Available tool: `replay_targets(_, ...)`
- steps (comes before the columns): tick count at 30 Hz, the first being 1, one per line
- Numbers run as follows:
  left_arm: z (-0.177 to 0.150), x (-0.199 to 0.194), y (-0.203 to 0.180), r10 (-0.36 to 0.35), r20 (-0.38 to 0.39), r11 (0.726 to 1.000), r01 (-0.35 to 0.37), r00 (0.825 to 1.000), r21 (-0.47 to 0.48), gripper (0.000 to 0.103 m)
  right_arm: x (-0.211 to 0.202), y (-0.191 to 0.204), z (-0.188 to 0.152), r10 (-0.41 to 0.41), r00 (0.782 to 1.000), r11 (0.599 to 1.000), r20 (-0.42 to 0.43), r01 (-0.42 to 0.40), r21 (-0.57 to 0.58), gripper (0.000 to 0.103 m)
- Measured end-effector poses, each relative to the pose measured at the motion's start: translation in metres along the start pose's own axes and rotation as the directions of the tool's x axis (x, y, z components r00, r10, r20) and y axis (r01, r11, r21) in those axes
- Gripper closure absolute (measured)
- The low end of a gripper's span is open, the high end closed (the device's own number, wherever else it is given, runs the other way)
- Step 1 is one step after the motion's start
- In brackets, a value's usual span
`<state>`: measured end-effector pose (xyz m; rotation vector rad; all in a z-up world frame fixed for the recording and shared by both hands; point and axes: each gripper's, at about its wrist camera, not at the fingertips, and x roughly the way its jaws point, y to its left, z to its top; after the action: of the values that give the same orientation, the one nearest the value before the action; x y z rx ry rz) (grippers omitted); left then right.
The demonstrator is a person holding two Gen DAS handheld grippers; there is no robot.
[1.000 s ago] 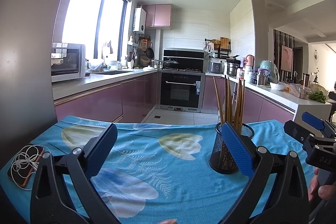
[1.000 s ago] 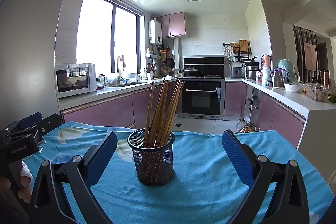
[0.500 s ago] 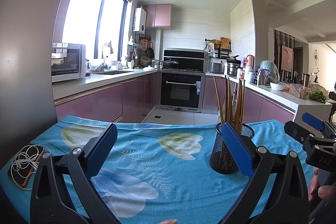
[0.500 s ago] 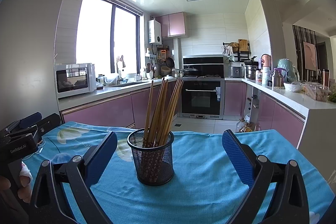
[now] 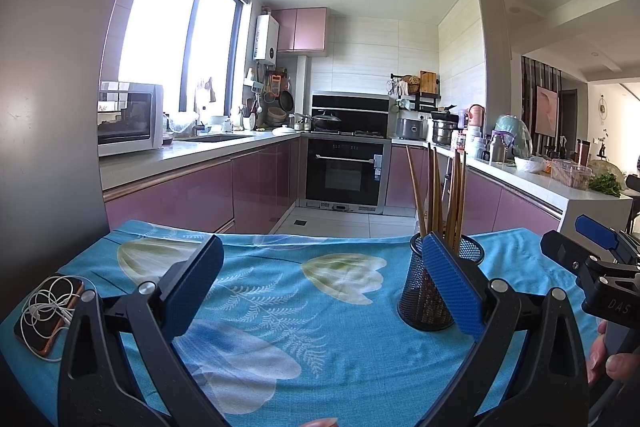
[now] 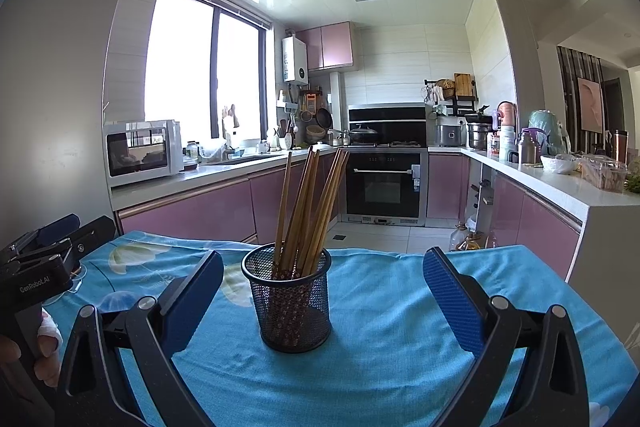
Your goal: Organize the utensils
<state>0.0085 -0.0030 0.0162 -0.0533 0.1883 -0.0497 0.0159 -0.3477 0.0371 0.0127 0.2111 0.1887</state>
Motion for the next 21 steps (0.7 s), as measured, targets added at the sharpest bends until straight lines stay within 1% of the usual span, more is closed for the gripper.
replay_targets(21, -0.0003, 0.0006, 0.0000, -0.001, -0.004, 1.000, 0.001, 1.000, 0.000, 0.005, -0.0015, 0.0001, -0.0016, -0.001, 1.000, 1.000, 0.000, 0.001, 0.005, 0.006)
